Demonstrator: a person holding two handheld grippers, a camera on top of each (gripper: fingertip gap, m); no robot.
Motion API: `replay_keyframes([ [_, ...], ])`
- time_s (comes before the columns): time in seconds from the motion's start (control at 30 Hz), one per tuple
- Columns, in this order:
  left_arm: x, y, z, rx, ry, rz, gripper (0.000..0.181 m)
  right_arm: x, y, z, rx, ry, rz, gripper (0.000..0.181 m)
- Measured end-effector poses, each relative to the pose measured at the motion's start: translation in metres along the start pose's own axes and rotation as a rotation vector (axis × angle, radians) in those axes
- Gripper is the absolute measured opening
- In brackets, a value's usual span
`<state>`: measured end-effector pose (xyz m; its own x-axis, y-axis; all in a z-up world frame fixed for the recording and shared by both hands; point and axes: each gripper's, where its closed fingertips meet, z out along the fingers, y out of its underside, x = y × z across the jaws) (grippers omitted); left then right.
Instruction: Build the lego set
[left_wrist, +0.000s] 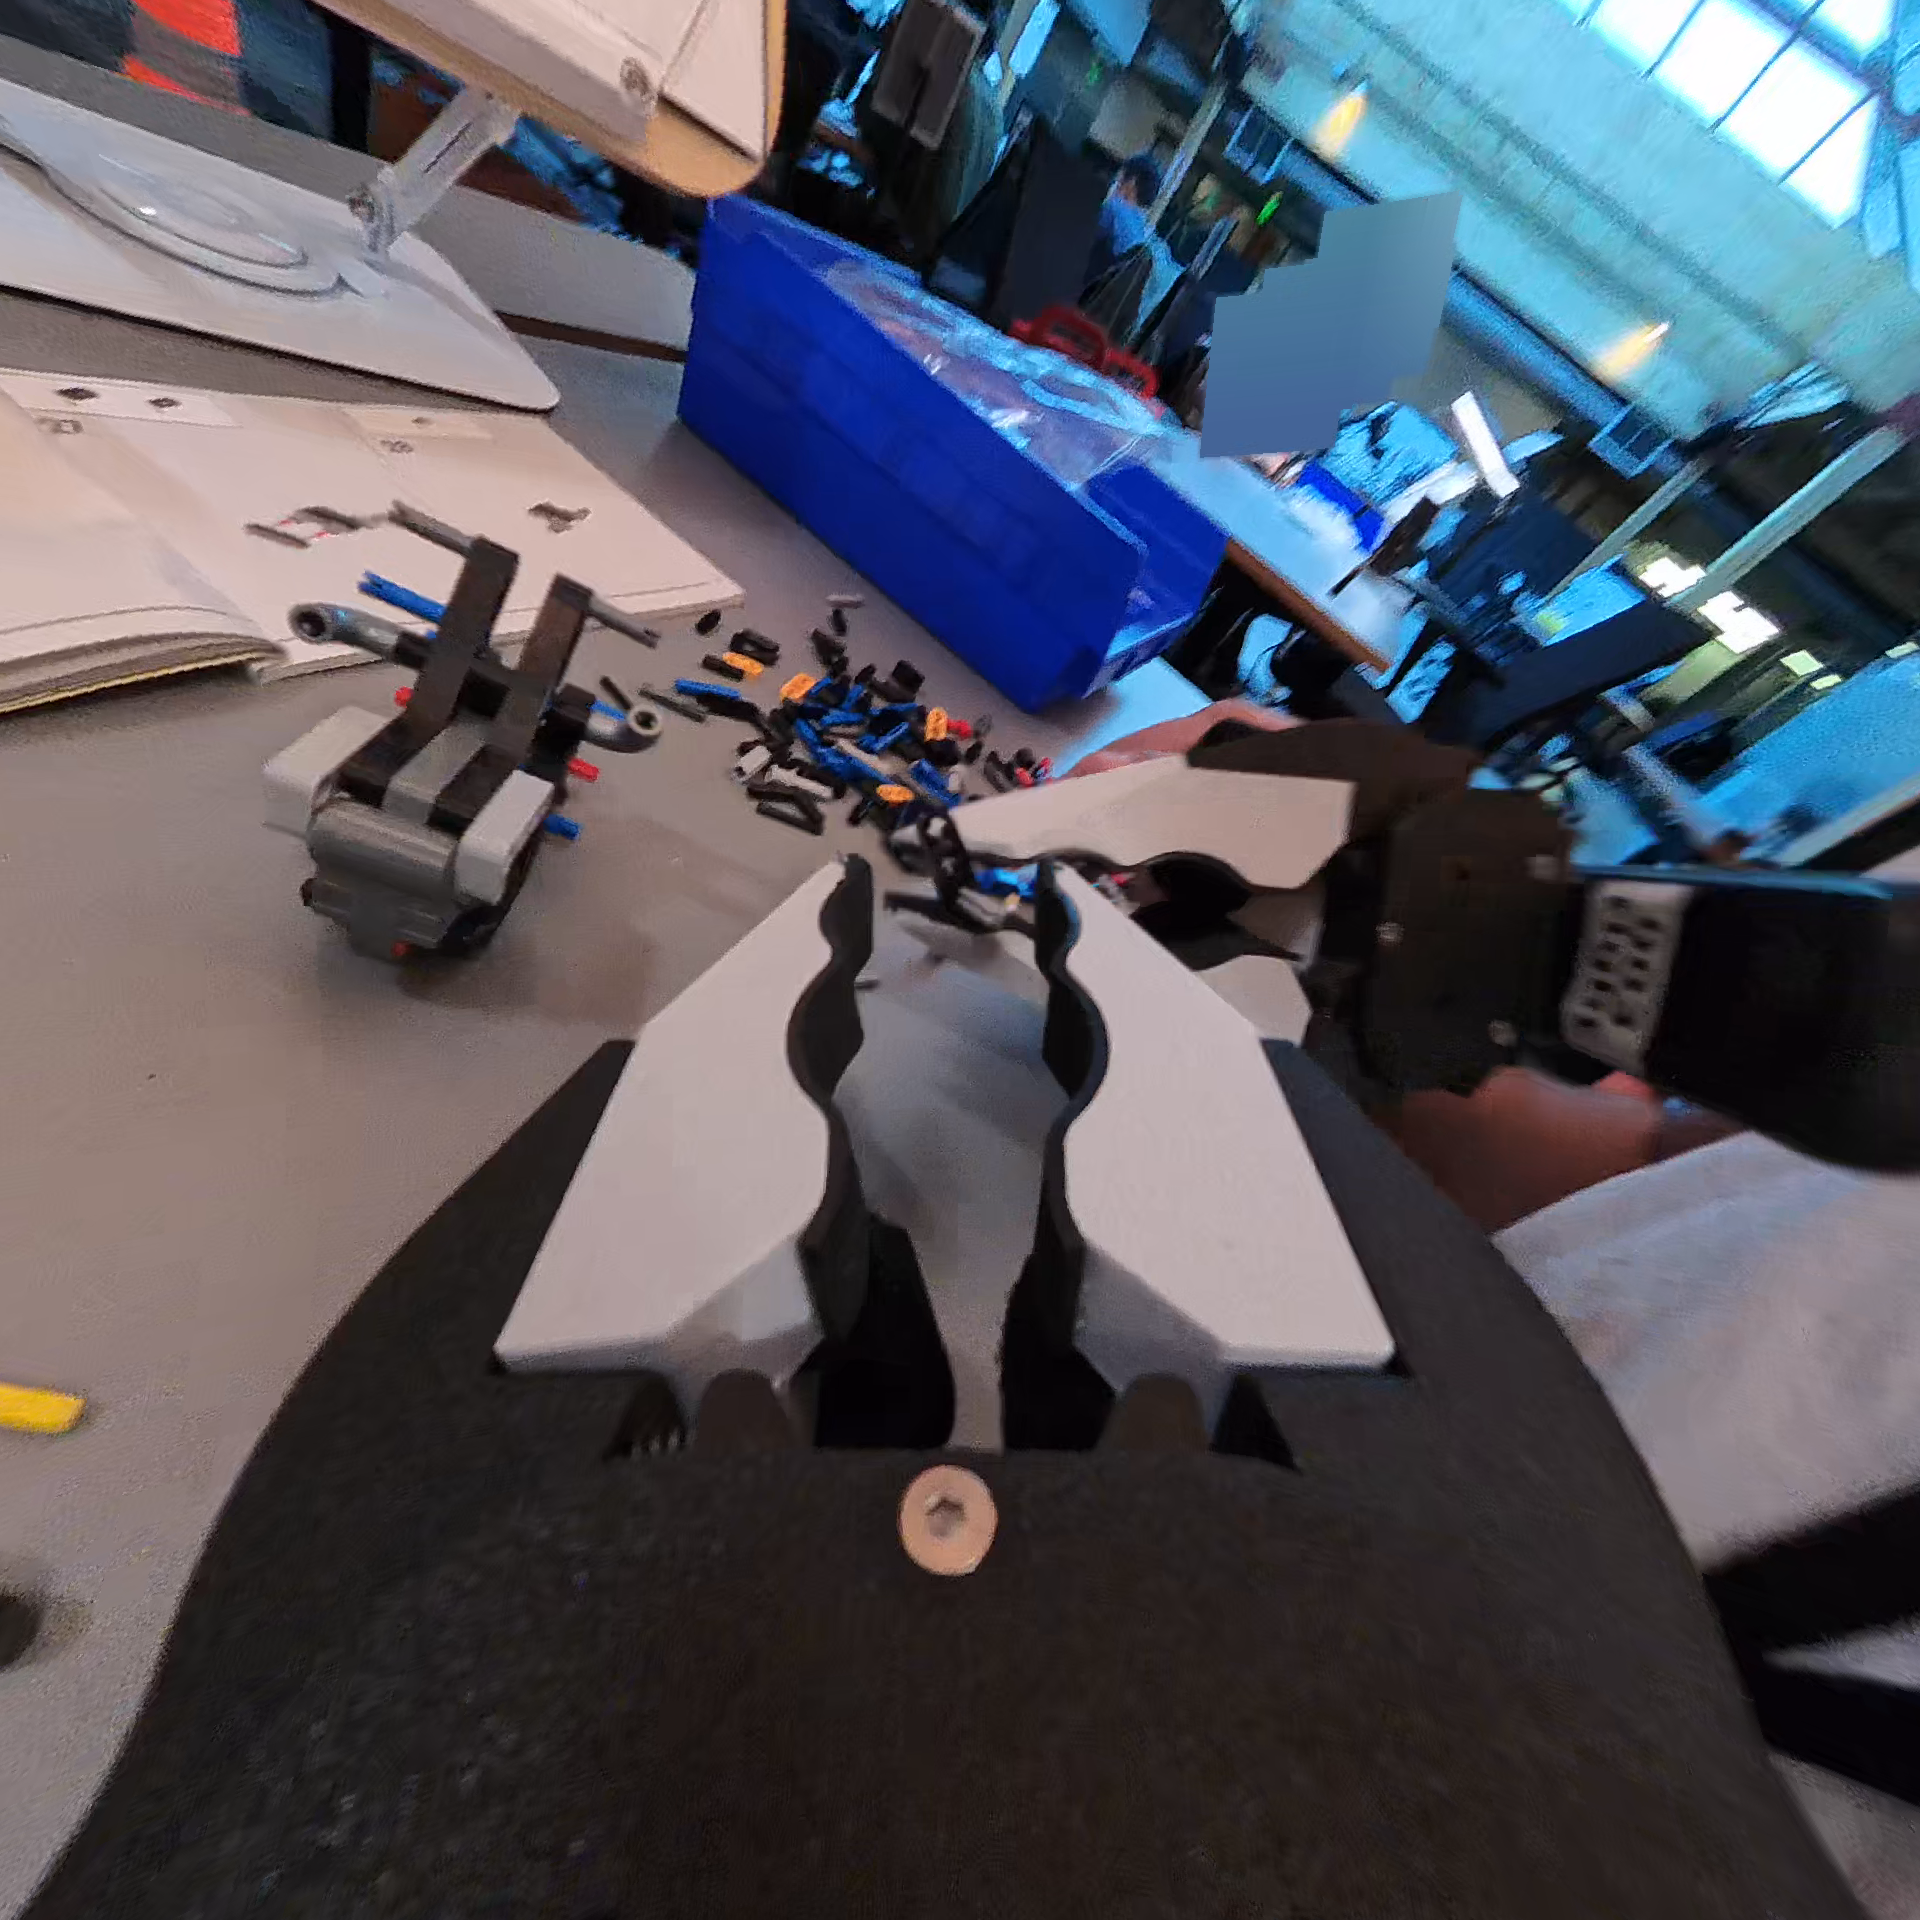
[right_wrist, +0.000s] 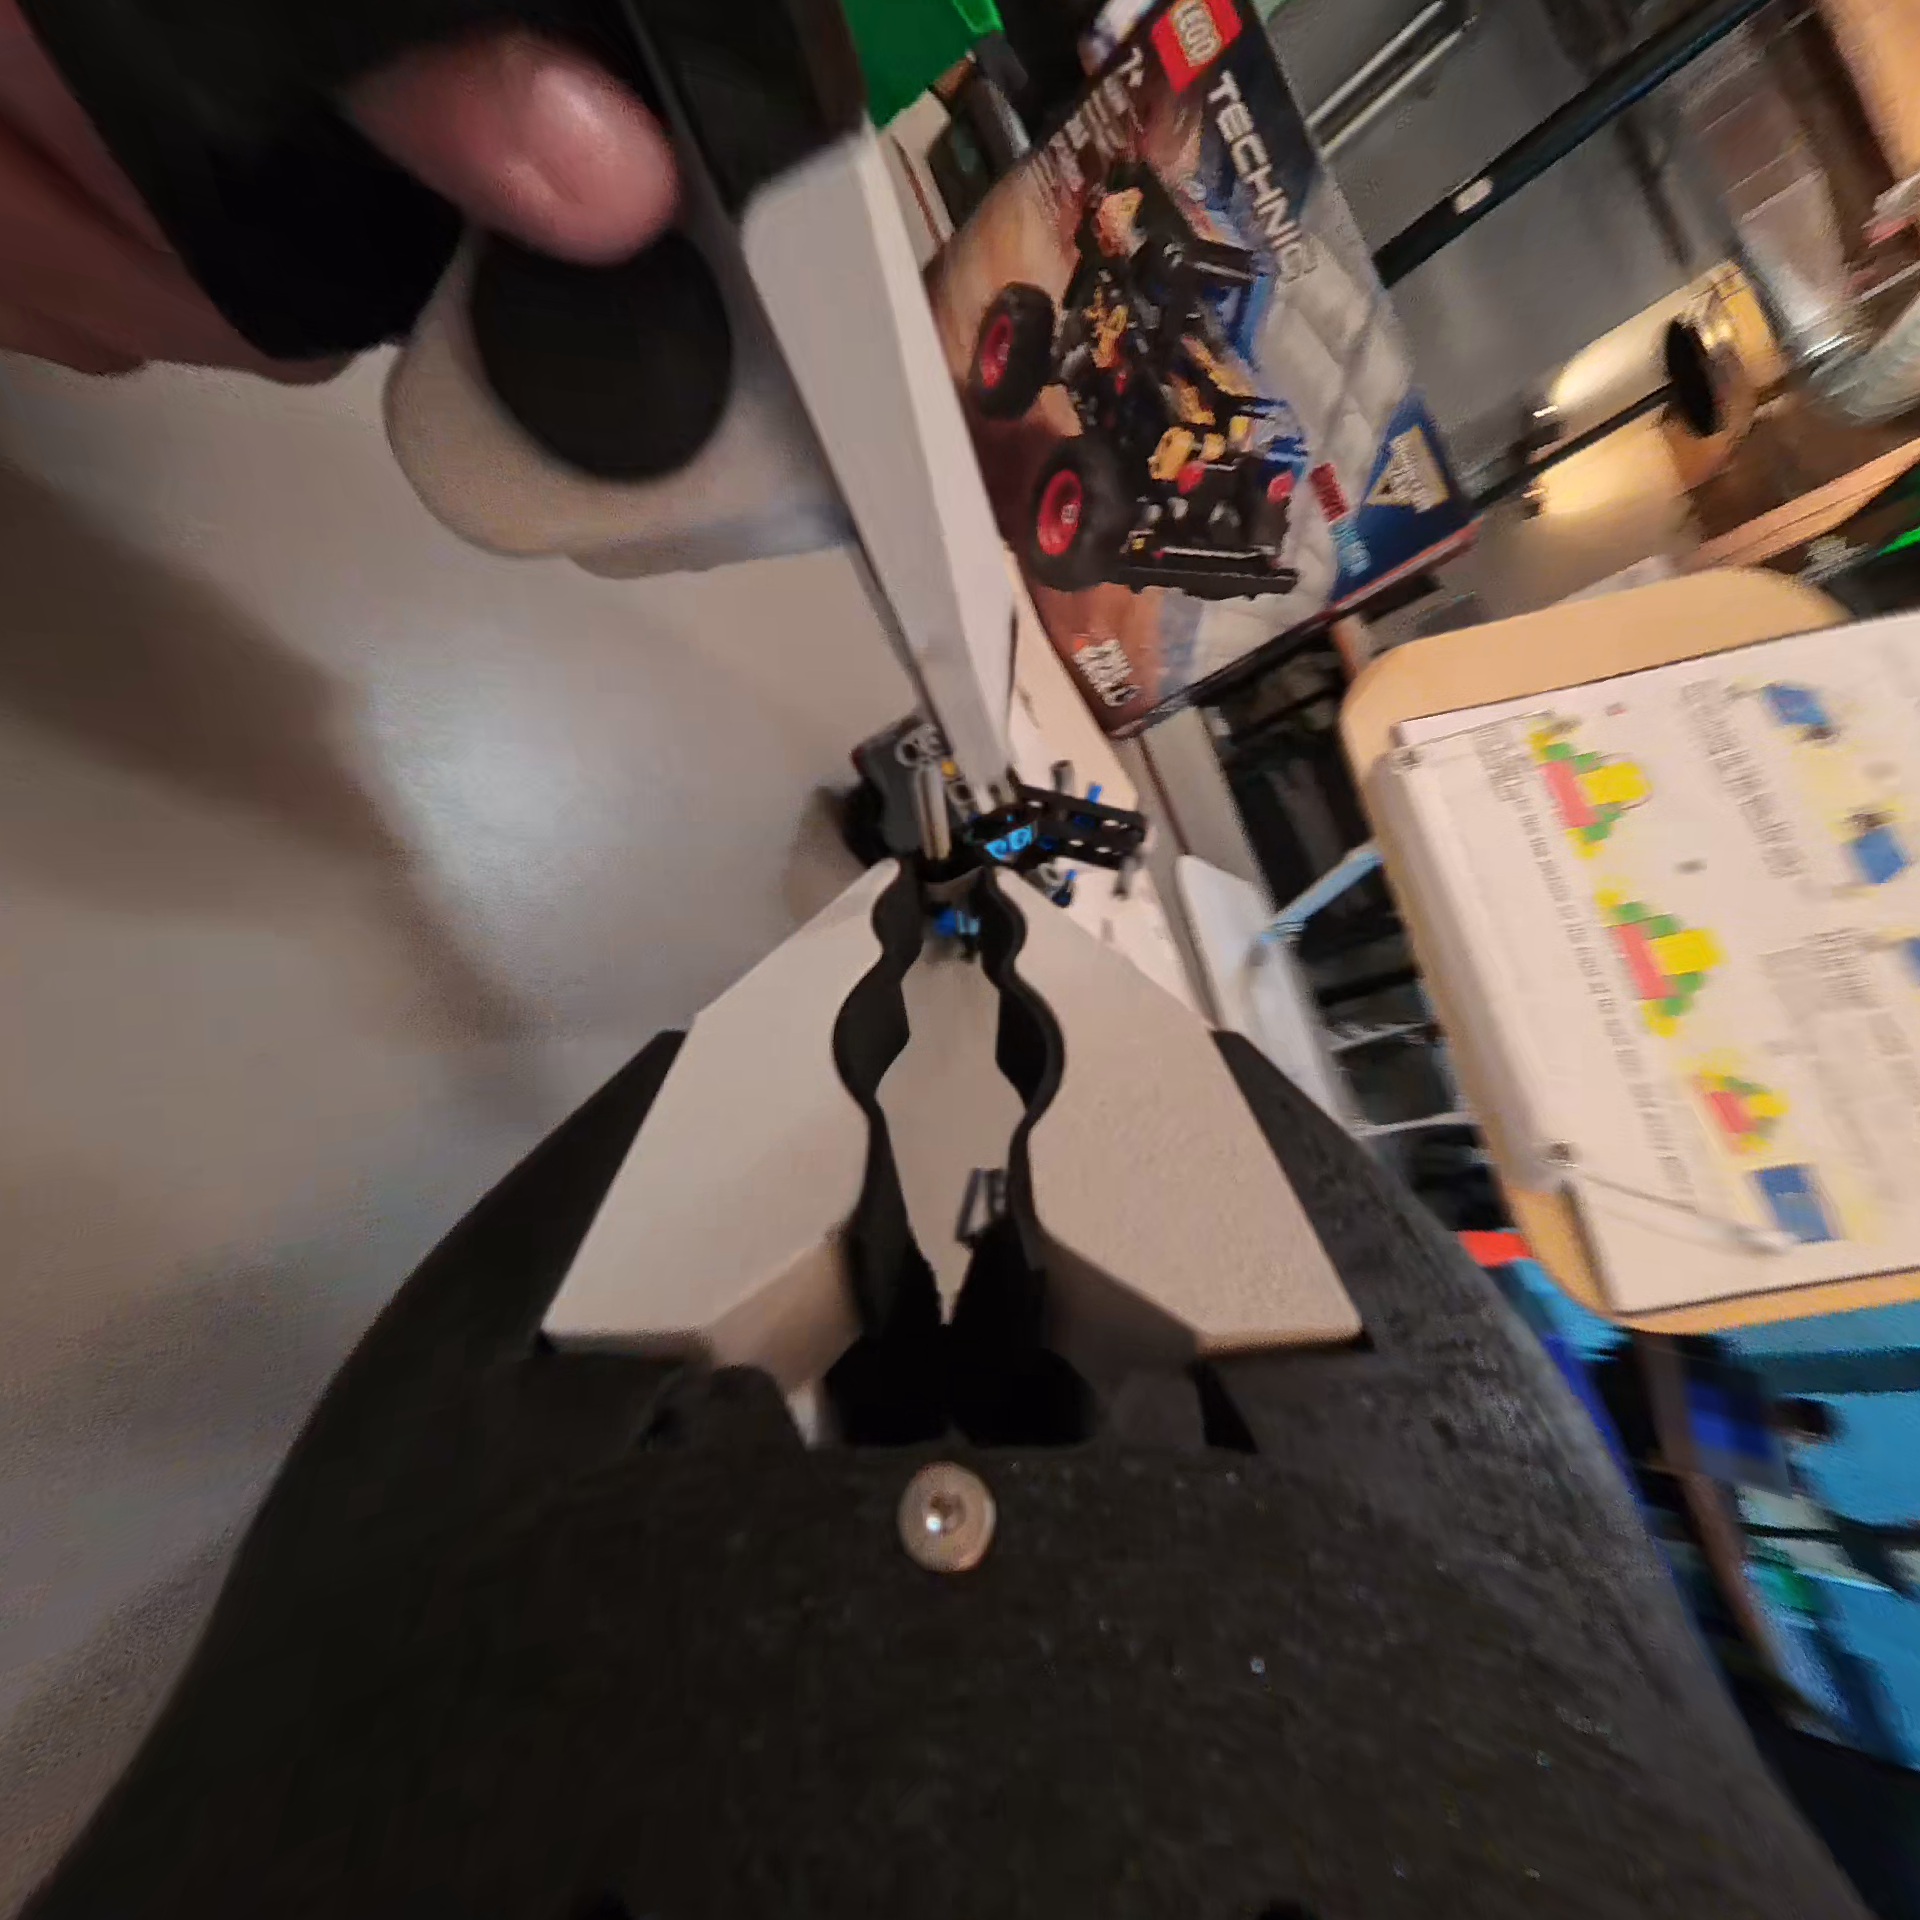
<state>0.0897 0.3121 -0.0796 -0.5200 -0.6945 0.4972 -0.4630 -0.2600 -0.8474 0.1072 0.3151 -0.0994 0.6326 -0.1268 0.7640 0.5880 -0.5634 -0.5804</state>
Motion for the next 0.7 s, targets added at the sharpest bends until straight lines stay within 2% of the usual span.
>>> replay_keyframes([
  [0.07, -0.005, 0.003, 0.007, -0.002, -0.056, 0.015, 0.029, 0.001, -0.003, -0.002, -0.001, 0.042, -0.086, 0.009],
  [0.17, -0.003, 0.004, 0.012, -0.001, -0.019, -0.046, 0.025, 0.000, -0.001, -0.003, -0.019, 0.084, -0.190, 0.009],
  [0.27, 0.000, 0.006, 0.014, -0.017, 0.026, -0.075, 0.008, 0.003, 0.000, -0.003, -0.031, 0.103, -0.212, 0.009],
  [0.47, 0.004, 0.009, 0.012, -0.033, 0.066, -0.027, 0.006, 0.000, -0.003, -0.005, 0.003, 0.129, -0.271, 0.010],
  [0.53, 0.009, 0.008, 0.007, -0.038, 0.115, 0.006, 0.006, -0.003, -0.010, -0.010, 0.072, 0.087, -0.168, 0.011],
  [0.57, 0.011, 0.006, 0.003, -0.032, 0.138, 0.023, 0.005, -0.006, -0.015, -0.013, 0.120, 0.018, -0.067, 0.018],
  [0.7, 0.040, -0.013, -0.021, 0.083, 0.317, 0.096, 0.005, 0.003, -0.042, -0.035, 0.359, -0.337, 0.525, 0.026],
])
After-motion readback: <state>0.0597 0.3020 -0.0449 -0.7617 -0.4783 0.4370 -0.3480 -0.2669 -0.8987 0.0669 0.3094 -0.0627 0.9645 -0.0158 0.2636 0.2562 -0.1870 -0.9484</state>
